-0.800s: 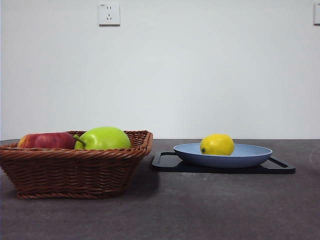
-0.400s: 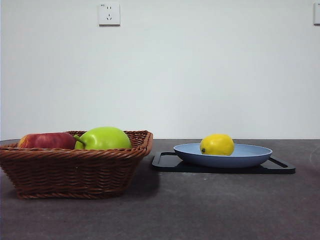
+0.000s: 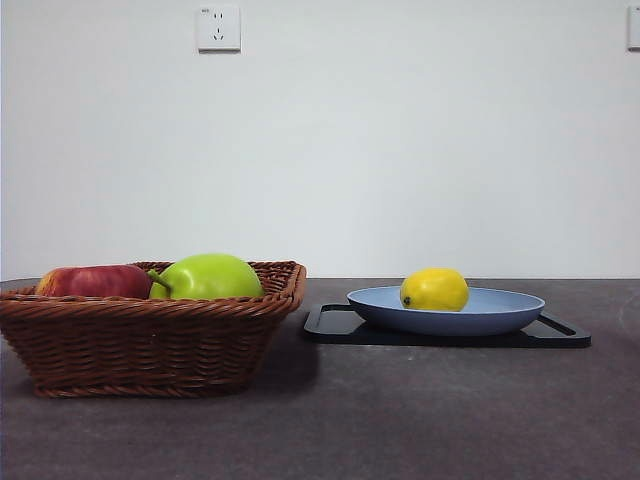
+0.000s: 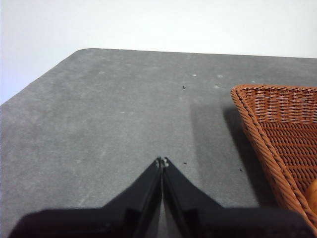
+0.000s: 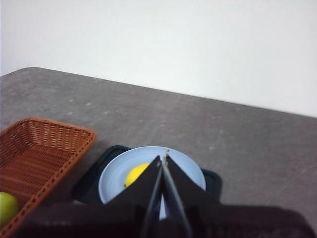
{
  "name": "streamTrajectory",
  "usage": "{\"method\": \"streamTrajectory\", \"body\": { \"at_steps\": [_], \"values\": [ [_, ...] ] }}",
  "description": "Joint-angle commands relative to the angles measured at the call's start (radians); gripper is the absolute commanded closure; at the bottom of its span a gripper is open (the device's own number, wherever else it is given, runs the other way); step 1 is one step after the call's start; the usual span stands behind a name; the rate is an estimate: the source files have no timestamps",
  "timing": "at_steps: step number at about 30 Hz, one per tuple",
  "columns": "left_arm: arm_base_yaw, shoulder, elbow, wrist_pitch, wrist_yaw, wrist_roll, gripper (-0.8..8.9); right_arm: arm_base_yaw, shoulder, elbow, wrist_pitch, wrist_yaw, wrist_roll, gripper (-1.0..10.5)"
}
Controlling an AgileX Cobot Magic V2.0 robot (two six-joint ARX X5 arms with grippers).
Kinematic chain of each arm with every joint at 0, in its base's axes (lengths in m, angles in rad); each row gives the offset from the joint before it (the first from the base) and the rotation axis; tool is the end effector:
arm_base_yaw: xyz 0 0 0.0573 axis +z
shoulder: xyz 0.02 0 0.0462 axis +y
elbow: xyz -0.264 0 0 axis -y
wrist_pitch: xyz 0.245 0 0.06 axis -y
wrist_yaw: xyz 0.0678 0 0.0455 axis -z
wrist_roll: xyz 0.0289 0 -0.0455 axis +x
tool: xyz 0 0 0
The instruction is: Take the lemon from the basket,put the lemon in the plate,hand out the plate
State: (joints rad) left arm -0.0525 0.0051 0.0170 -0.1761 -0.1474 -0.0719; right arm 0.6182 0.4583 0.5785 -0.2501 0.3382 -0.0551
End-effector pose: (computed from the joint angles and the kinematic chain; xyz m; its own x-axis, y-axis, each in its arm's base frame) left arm 0.0955 -0.0008 0.1520 0.9822 0.0955 -0.1617 -0.1043 0.9934 -0.0469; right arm 0.0981 0.0580 0.2969 0.9546 0.2717 -0.1222 -0.2840 0.9538 -0.0975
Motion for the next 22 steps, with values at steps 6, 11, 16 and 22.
{"method": "streamTrajectory", "body": {
  "at_steps": [6,11,16,22],
  "values": [
    [0.002,-0.004,-0.011,0.011,-0.003,-0.005,8.05,-0.153,-0.190,-0.155,-0.004,-0.058,-0.030,9.4],
    [0.002,-0.004,-0.011,0.011,-0.002,-0.005,8.05,-0.340,-0.300,-0.320,0.011,-0.292,-0.021,9.4],
    [0.002,-0.004,-0.010,0.011,-0.003,-0.005,8.05,-0.467,-0.355,-0.452,0.103,-0.319,0.031,9.4],
    [0.002,-0.004,-0.011,0.012,-0.003,-0.005,8.05,-0.527,-0.396,-0.524,0.108,-0.323,0.050,9.4]
  ]
}}
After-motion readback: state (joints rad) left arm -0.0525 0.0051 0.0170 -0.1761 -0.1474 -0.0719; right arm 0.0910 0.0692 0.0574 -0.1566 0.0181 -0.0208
